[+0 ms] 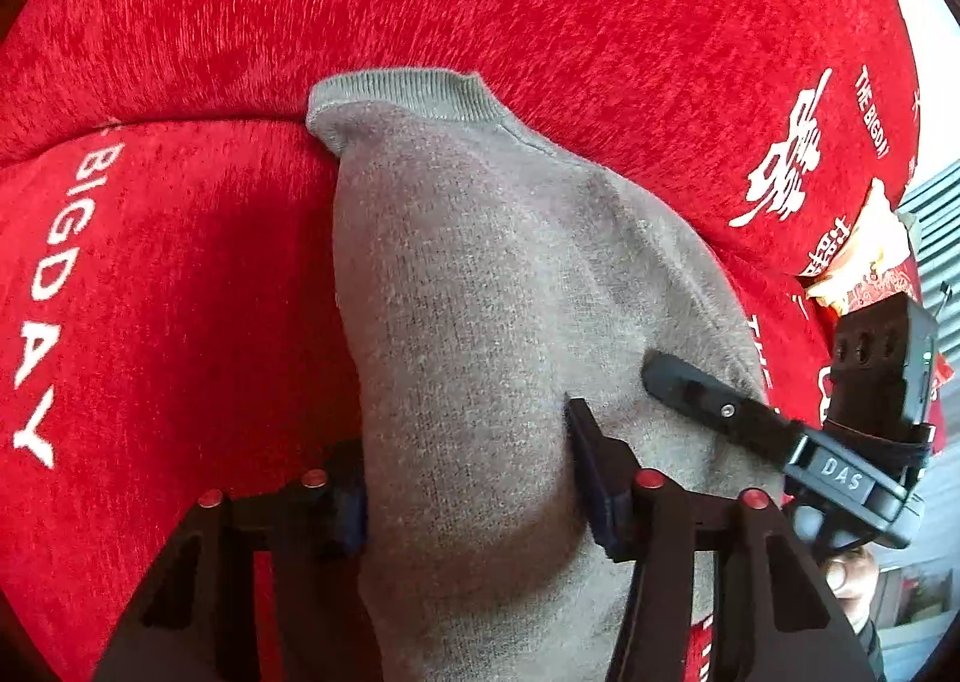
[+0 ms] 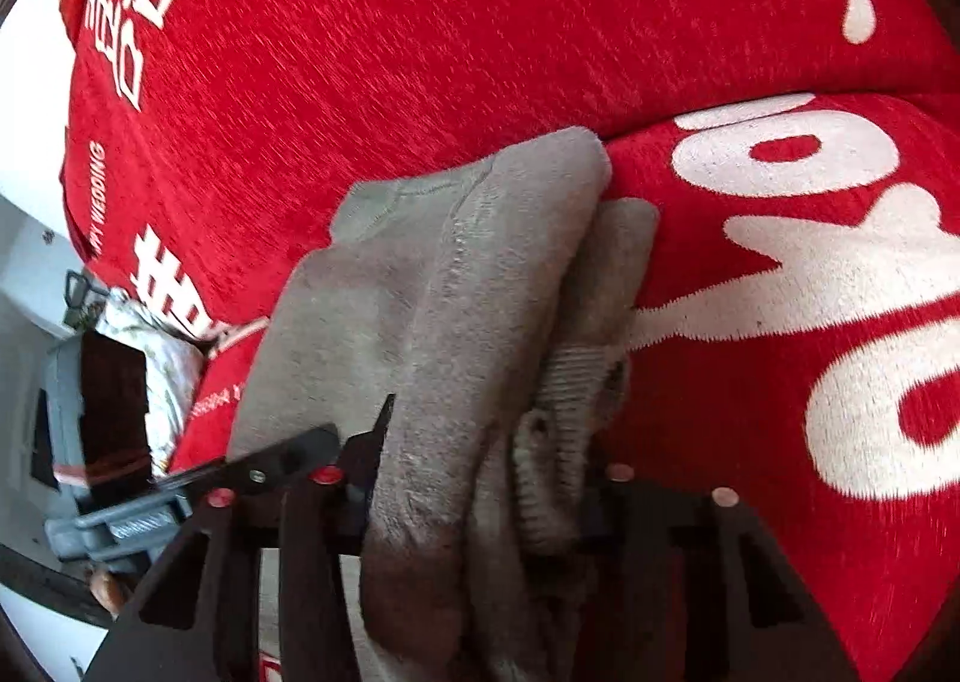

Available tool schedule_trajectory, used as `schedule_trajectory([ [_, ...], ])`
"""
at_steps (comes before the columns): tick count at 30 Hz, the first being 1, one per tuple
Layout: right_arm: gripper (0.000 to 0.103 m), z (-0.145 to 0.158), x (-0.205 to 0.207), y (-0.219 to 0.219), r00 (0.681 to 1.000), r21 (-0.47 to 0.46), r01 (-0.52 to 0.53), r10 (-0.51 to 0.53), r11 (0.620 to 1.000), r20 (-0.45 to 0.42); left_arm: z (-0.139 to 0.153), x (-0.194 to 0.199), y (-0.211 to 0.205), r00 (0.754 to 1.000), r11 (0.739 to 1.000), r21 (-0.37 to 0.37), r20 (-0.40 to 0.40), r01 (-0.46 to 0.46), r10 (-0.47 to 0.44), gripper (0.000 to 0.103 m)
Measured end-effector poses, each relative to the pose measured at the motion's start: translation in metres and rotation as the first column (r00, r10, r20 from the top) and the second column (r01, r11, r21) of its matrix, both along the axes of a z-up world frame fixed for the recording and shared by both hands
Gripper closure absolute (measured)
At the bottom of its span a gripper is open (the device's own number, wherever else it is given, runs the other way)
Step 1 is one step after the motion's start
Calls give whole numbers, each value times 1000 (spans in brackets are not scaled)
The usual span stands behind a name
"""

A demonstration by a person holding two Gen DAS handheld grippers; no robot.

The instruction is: Fold small clothes

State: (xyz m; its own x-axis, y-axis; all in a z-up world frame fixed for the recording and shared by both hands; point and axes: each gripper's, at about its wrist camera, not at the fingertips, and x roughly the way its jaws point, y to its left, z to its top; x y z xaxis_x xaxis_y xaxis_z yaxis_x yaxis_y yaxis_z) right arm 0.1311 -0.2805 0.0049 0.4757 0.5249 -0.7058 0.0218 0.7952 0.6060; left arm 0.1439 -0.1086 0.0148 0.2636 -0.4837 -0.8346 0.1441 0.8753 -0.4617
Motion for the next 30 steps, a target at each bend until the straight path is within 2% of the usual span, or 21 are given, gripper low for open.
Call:
schedule_trajectory([
  [3, 59, 7, -11, 0, 1000, -7, 20, -20, 1000, 9, 7, -6, 0, 1000, 1000, -3, 5, -17, 17, 54],
  [11, 60, 22, -31, 15, 1000, -13, 24, -24, 1000, 18, 21, -35, 17, 1000, 1000, 27, 27, -8, 7, 55],
  [30, 60, 34, -100, 48, 1000, -62, -7, 9, 998, 30, 25, -109, 47, 999, 999, 36, 53, -11, 9, 55],
])
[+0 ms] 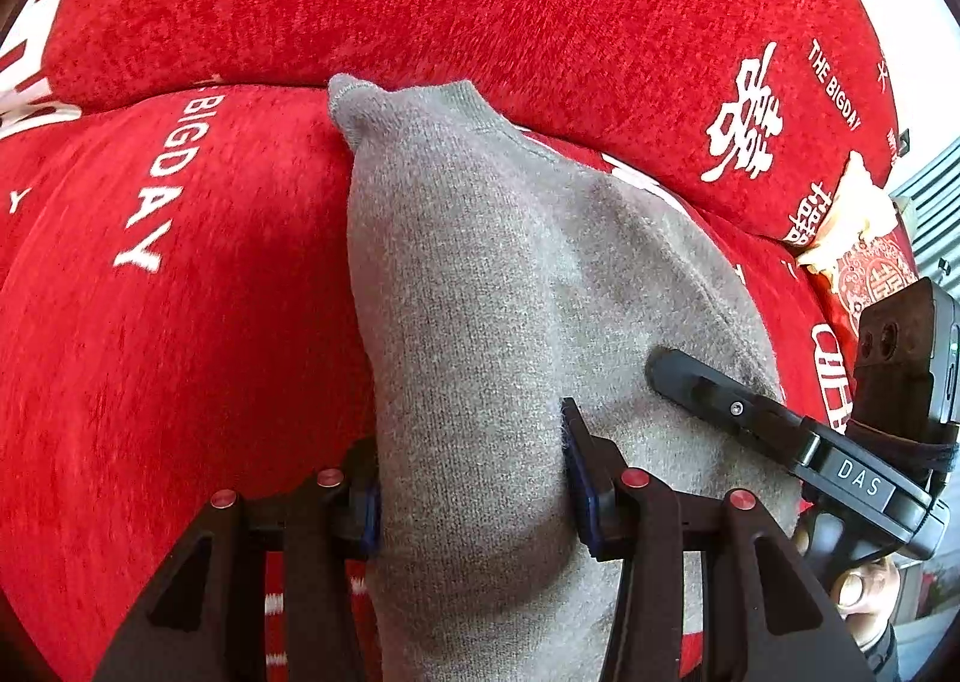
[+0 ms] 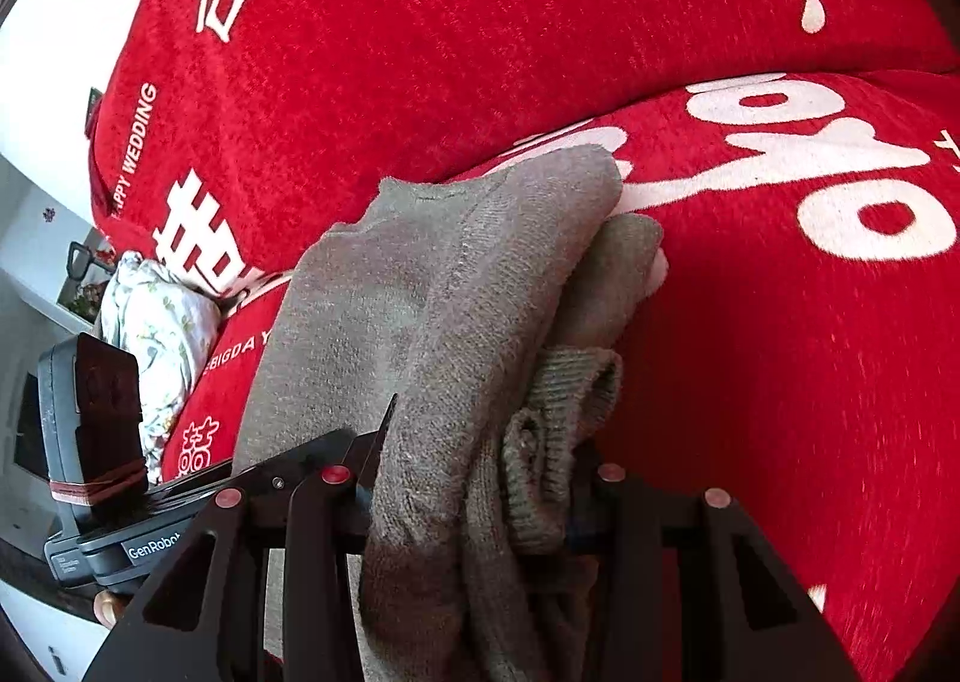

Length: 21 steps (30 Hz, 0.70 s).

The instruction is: Fold small clothes

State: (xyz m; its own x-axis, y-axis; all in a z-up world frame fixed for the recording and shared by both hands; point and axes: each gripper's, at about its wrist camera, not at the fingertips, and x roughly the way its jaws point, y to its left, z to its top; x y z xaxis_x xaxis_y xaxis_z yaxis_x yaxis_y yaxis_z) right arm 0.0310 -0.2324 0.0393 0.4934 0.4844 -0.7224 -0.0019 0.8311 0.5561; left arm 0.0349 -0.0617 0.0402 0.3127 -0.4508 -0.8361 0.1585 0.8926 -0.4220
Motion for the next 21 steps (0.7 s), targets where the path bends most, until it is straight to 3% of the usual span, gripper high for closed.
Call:
schedule_trajectory([
  [21, 60, 7, -55, 30, 999, -32, -36, 36, 999, 23, 6, -65, 32, 999, 1000, -21, 27, -16, 16, 55],
])
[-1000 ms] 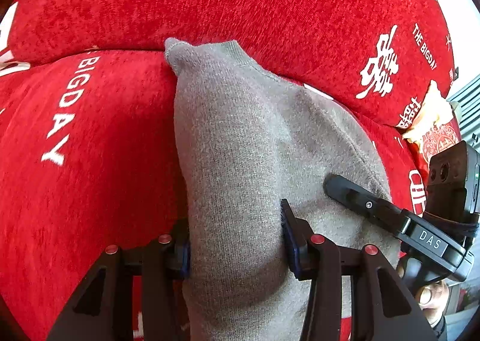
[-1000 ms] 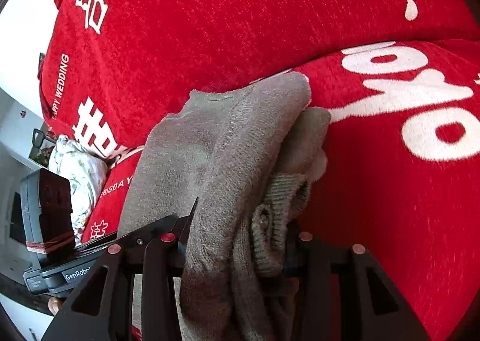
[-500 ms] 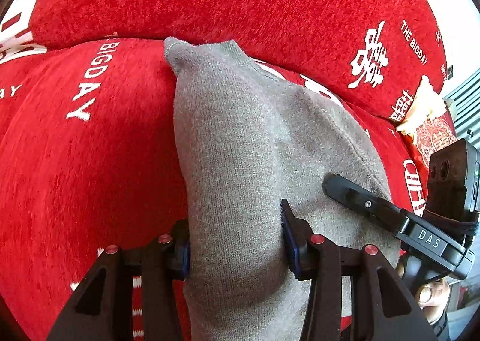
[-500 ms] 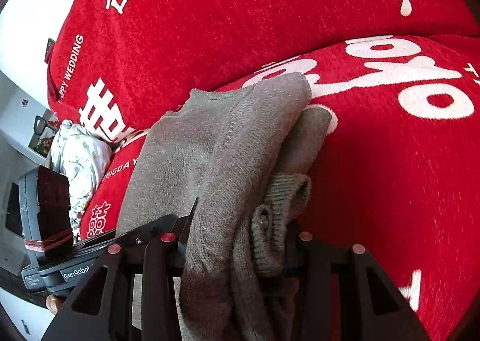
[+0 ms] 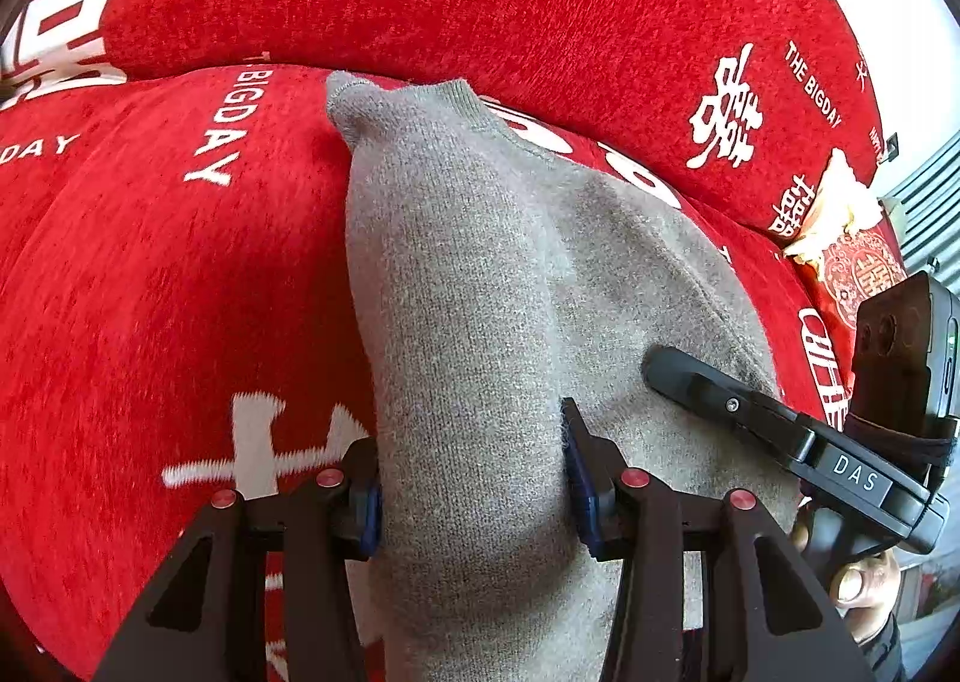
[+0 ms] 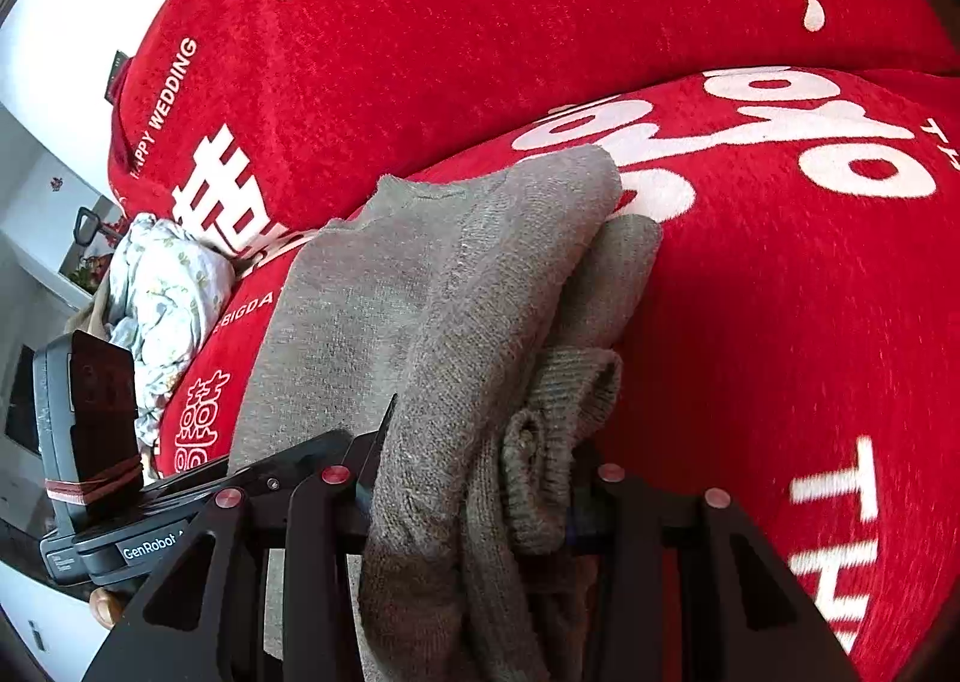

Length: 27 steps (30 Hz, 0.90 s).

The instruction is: Fold small clothes

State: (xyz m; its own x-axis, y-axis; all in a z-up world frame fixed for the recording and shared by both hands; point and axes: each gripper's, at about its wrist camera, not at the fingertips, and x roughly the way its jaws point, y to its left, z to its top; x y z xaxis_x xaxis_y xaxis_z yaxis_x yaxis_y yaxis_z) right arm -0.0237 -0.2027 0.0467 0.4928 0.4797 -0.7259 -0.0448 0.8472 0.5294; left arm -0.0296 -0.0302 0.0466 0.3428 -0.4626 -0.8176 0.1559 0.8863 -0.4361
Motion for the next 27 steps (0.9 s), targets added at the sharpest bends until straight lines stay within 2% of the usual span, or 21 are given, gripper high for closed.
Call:
schedule_trajectory([
  [27, 60, 7, -60, 23, 998, -16, -29, 30, 999, 52, 12, -71, 20, 997, 999, 44, 80, -6, 2, 55],
])
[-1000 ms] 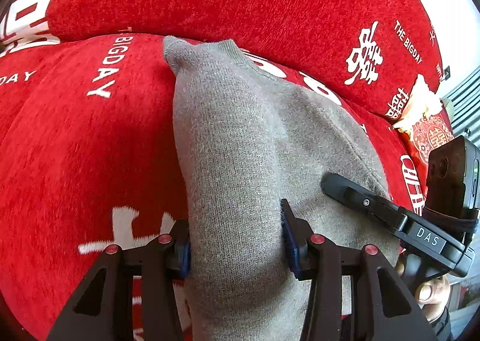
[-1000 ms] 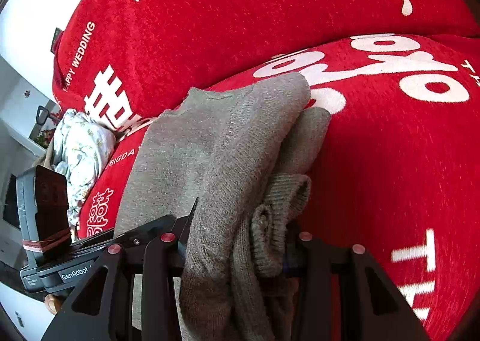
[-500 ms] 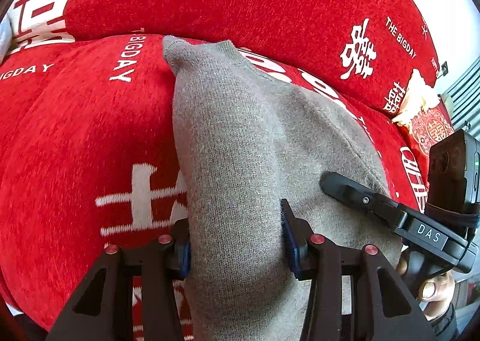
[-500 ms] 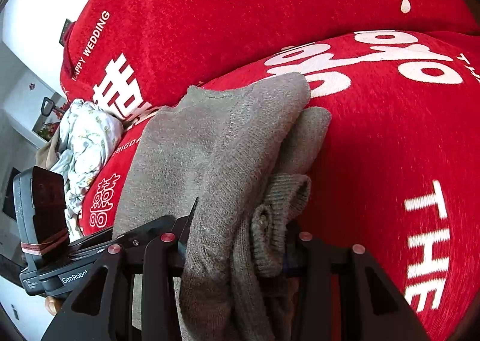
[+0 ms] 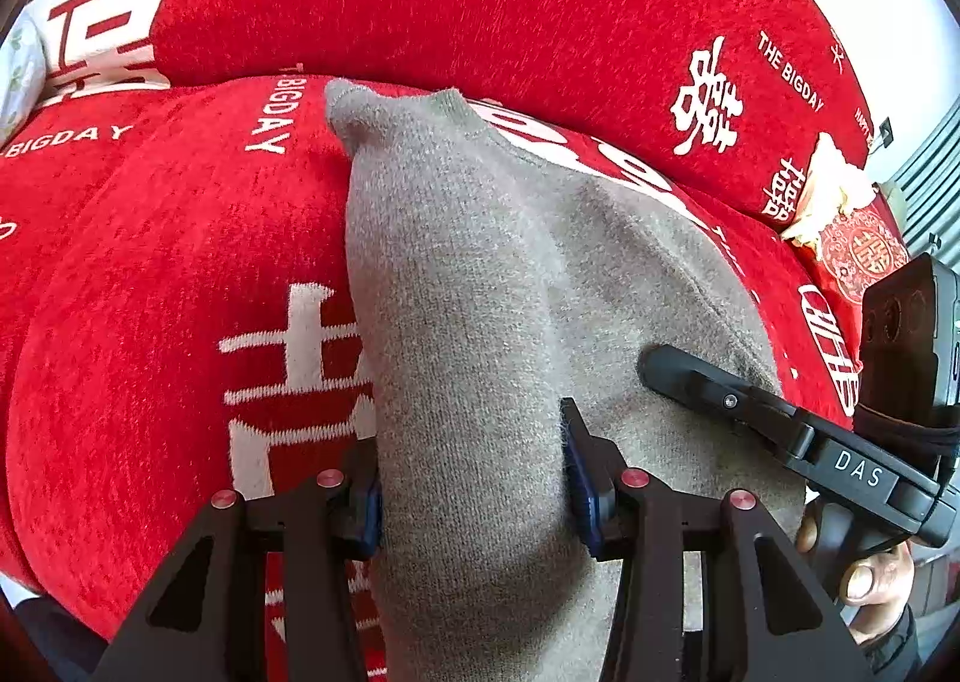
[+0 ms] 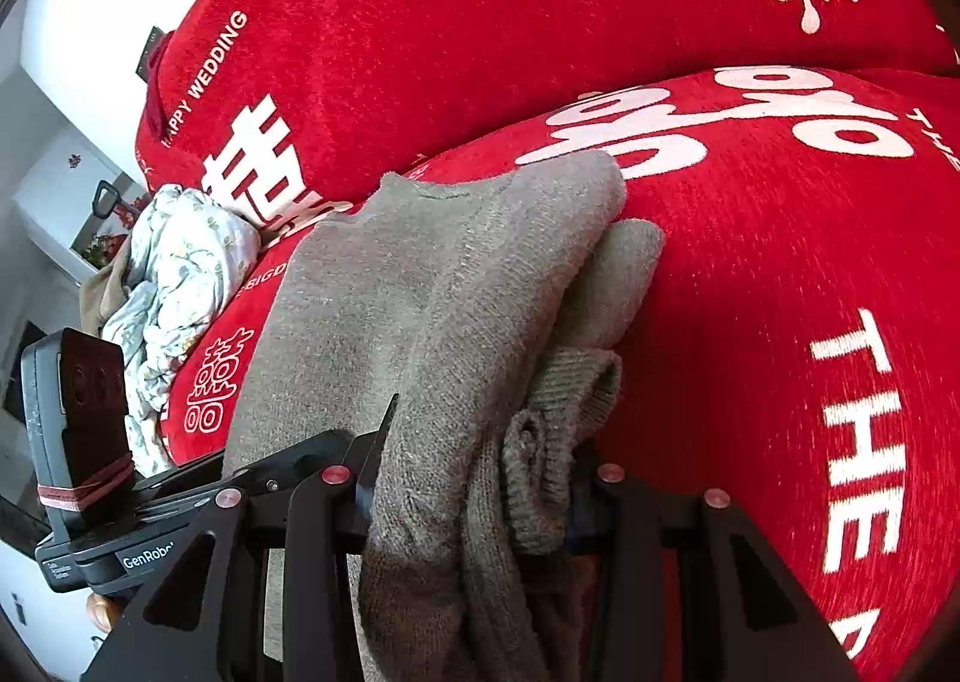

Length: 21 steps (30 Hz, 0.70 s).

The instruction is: Fold small clothes

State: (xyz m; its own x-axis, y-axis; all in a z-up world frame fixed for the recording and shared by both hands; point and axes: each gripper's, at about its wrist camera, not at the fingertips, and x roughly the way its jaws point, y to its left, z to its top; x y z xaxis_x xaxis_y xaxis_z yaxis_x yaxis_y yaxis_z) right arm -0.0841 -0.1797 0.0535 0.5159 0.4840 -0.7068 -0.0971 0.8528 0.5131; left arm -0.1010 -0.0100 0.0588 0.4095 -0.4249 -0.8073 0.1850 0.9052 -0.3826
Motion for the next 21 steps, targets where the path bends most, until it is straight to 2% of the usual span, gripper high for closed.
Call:
schedule_trajectory([
  [4, 60, 1, -6, 4, 1000, -11, -11, 11, 1000, 21, -1, -6, 6, 1000, 1000, -4, 8, -6, 6, 55],
  [7, 60, -8, -6, 4, 1000, -15, -15, 15, 1000, 6, -9, -9, 7, 1000, 1000, 15, 11, -4, 4, 54],
  [8, 59, -11, -6, 4, 1000, -15, -15, 15, 1000, 3, -11, -10, 6, 1000, 1000, 20, 16, -5, 4, 50],
  [9, 57, -14, -7, 3, 1000, -15, -14, 14, 1000, 2, -12, -12, 7, 999, 999, 37, 27, -19, 18, 40],
  [10, 52, -16, -7, 1, 1000, -9, -12, 12, 1000, 0, -13, -12, 7, 999, 998, 52, 29, -28, 27, 33],
  [11, 46, -18, -8, -3, 1000, -2, -5, 5, 1000, -5, -13, -13, 7, 998, 994, 93, 32, -56, 54, 14],
  [12, 43, -19, -8, -5, 1000, 0, 2, -2, 1000, -9, -13, -14, 8, 996, 989, 124, 40, -83, 78, 5],
  [15, 37, -12, -15, -15, 999, -22, 30, -29, 999, 16, -9, -19, 13, 994, 987, 127, 57, -101, 94, 5],
  [18, 29, 9, -33, -22, 994, -37, 49, -45, 998, 99, 1, -27, 19, 989, 981, 149, 98, -124, 110, 5],
  [21, 25, 35, -60, -13, 977, -70, -8, 23, 998, 214, 11, -37, 22, 982, 969, 202, 157, -140, 109, 5],
])
